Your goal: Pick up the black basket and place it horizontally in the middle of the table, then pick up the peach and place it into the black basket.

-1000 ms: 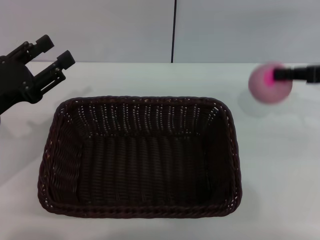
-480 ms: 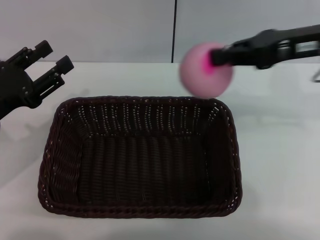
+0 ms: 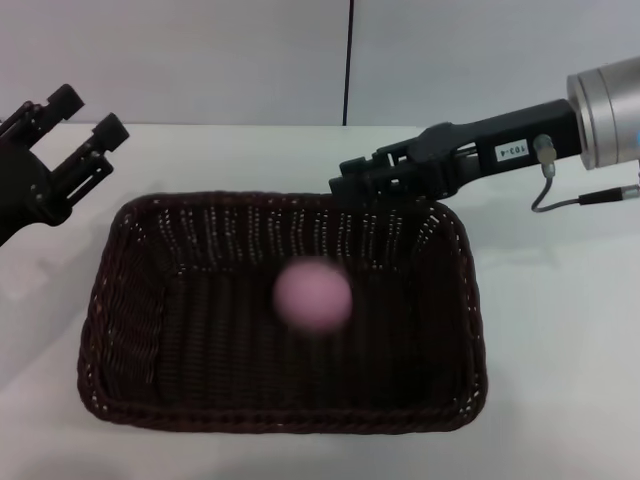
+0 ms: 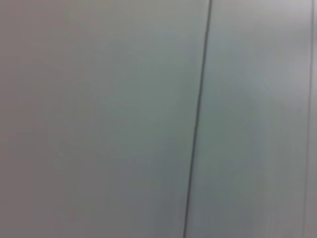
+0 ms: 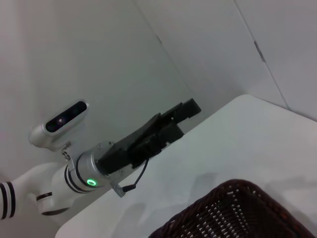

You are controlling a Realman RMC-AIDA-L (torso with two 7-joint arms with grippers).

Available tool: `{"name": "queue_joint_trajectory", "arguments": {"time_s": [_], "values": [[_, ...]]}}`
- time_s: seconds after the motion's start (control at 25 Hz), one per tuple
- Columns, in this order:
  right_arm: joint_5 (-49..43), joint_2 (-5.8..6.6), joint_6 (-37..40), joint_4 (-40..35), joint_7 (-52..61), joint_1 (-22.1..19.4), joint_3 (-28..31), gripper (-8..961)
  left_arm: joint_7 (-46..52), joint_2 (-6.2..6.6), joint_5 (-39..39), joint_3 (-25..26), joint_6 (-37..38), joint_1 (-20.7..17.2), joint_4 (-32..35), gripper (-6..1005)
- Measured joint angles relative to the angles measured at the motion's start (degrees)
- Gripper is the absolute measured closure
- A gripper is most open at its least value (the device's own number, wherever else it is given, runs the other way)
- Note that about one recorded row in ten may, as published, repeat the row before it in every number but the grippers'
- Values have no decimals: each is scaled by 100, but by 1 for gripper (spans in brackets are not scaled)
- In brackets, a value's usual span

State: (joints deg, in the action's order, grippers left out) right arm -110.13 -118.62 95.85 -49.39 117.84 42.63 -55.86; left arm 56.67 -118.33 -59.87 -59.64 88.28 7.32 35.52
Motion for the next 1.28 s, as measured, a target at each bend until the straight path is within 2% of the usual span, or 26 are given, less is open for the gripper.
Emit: {"name": "queue_joint_trajectory", "arguments": {"time_s": [0.16, 0.2, 0.24, 0.36, 0.4, 0.44, 0.48, 0.56, 0.6, 0.64, 0.76, 0.8, 0.84, 1.0, 1.28], "values": [[26, 6, 2, -83, -54, -160, 101, 509, -181, 1, 79, 10, 9, 9, -101, 332], [57, 22, 4, -229, -106, -337, 353, 486, -247, 1, 166, 11, 12, 10, -179, 332], [57, 22, 4, -229, -106, -337, 353, 463, -287, 3, 229, 11, 18, 11, -245, 332], [109, 19, -2, -450, -472, -766, 1154, 394, -430, 17, 383, 55, 93, 14, -472, 333], [328, -9, -27, -401, -987, -1153, 1797, 371, -481, 19, 428, 92, 130, 12, -554, 333], [328, -9, -27, -401, -987, -1153, 1797, 348, -594, 23, 491, 288, 262, -3, -738, 333], [541, -11, -61, -260, -1329, -1339, 2083, 325, -701, 24, 500, 502, 382, -20, -904, 333], [1097, -3, -128, 337, -2164, -1712, 2589, 317, -701, 24, 500, 502, 382, -20, -904, 333], [1720, 17, -155, 1094, -3225, -2039, 3002, 314, -1129, 35, 503, 1054, 617, -48, -1494, 333], [1720, 17, -155, 1094, -3225, -2039, 3002, 310, -1129, 35, 503, 1054, 617, -48, -1494, 332], [2605, -9, -150, 2308, -5066, -2456, 3547, 305, -1378, 37, 504, 1253, 660, -74, -1714, 332], [3032, -40, -117, 2943, -5956, -2634, 3747, 307, -1899, 27, 504, 1491, 712, -103, -2066, 332], [3032, -40, -117, 2943, -5956, -2634, 3747, 307, -1899, 27, 504, 1491, 712, -103, -2066, 332], [3942, -50, -45, 4354, -7707, -2800, 3870, 307, -2442, 7, 504, 1959, 804, -110, -2640, 332], [4034, -56, -23, 4665, -8187, -2731, 3829, 307, -2638, -6, 504, 2164, 853, -112, -2993, 332]]}}
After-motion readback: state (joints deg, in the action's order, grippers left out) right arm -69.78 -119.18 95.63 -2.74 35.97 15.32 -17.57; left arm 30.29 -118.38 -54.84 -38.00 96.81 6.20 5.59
